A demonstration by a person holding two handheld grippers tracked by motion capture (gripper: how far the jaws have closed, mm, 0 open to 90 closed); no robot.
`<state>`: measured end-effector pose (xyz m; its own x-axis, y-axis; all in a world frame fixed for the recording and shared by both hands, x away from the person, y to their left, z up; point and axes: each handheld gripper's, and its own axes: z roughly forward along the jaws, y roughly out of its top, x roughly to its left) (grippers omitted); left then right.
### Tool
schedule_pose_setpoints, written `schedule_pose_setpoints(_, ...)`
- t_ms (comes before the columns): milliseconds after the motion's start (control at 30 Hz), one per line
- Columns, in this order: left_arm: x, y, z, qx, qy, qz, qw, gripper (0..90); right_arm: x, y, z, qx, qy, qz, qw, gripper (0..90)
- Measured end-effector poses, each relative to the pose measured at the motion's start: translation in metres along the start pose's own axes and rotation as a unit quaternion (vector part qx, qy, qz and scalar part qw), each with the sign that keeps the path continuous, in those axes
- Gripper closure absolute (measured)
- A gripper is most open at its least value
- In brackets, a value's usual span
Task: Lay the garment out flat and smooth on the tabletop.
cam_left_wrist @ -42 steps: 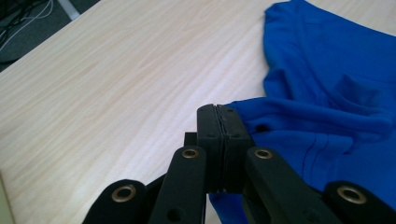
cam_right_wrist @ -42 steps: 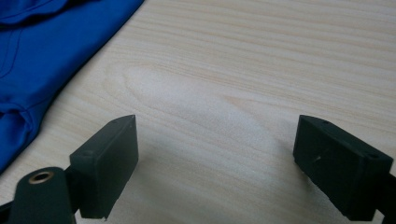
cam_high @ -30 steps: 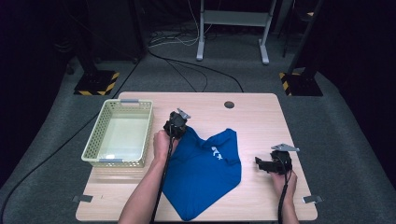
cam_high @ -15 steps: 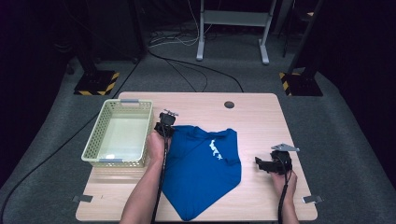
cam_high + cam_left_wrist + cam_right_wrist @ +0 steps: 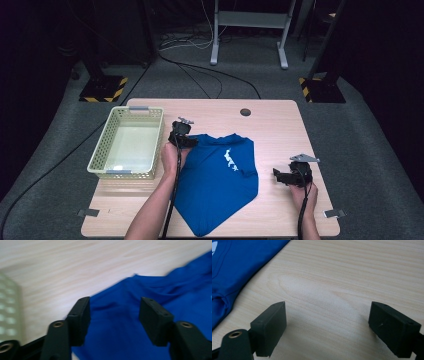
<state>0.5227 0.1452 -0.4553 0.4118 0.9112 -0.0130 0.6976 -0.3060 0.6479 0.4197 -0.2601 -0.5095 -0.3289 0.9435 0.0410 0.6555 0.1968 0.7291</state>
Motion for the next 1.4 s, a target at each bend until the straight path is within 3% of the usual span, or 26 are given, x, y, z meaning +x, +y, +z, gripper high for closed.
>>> schedule_pose_setpoints(100, -0.006, -0.005, 0.002, 0.003, -0.023, 0.003, 0.9997, 34.2, 0.002, 0.000, 0.000, 0.003, -0.005, -0.007, 1.0000, 14.3)
schedule_pose_setpoints(267, -0.006, -0.012, 0.011, 0.018, -0.037, 0.005, 0.9991, 26.7, 0.003, -0.001, -0.001, 0.003, -0.005, -0.008, 1.0000, 14.3)
schedule_pose_setpoints(533, 0.010, -0.018, 0.029, 0.048, -0.016, -0.014, 0.9986, 24.7, 0.003, -0.001, -0.001, 0.003, -0.005, -0.008, 1.0000, 14.2)
schedule_pose_setpoints(800, 0.015, -0.016, 0.037, 0.041, 0.025, -0.014, 0.9987, 24.0, 0.003, -0.001, -0.001, 0.003, -0.007, -0.005, 1.0000, 14.1)
schedule_pose_setpoints(867, 0.015, -0.016, 0.035, 0.041, 0.026, -0.019, 0.9987, 23.2, 0.003, -0.001, -0.001, 0.003, -0.008, -0.005, 1.0000, 14.0)
schedule_pose_setpoints(933, 0.015, -0.016, 0.028, 0.028, 0.009, -0.026, 0.9992, 21.5, 0.003, -0.001, -0.001, 0.003, -0.009, -0.005, 0.9999, 14.0)
schedule_pose_setpoints(967, 0.012, -0.016, 0.016, 0.008, -0.006, -0.024, 0.9997, 20.8, 0.003, -0.001, -0.001, 0.004, -0.009, -0.005, 0.9999, 13.9)
schedule_pose_setpoints(1000, 0.012, -0.016, 0.016, 0.008, -0.006, -0.024, 0.9997, 20.6, 0.003, -0.001, -0.001, 0.004, -0.009, -0.005, 0.9999, 13.9)
schedule_pose_setpoints(1067, 0.005, -0.016, 0.003, -0.011, -0.025, -0.019, 0.9994, 20.1, 0.003, -0.001, -0.001, 0.004, -0.009, -0.005, 0.9999, 13.7)
schedule_pose_setpoints(1200, -0.014, -0.029, -0.021, -0.023, -0.067, 0.023, 0.9972, 17.6, 0.003, -0.001, -0.001, 0.003, -0.010, -0.005, 0.9999, 13.6)
schedule_pose_setpoints(1267, -0.022, -0.042, -0.031, -0.028, -0.086, 0.052, 0.9946, 15.8, 0.003, -0.001, -0.001, 0.004, -0.010, -0.005, 0.9999, 13.6)
schedule_pose_setpoints(1333, -0.028, -0.060, -0.037, -0.032, -0.104, 0.064, 0.9920, 15.3, 0.003, -0.001, -0.001, 0.004, -0.010, -0.005, 0.9999, 13.6)
schedule_pose_setpoints(1400, -0.033, -0.077, -0.044, -0.034, -0.106, 0.078, 0.9908, 15.2, 0.004, -0.002, -0.001, 0.003, -0.014, -0.004, 0.9999, 13.2)
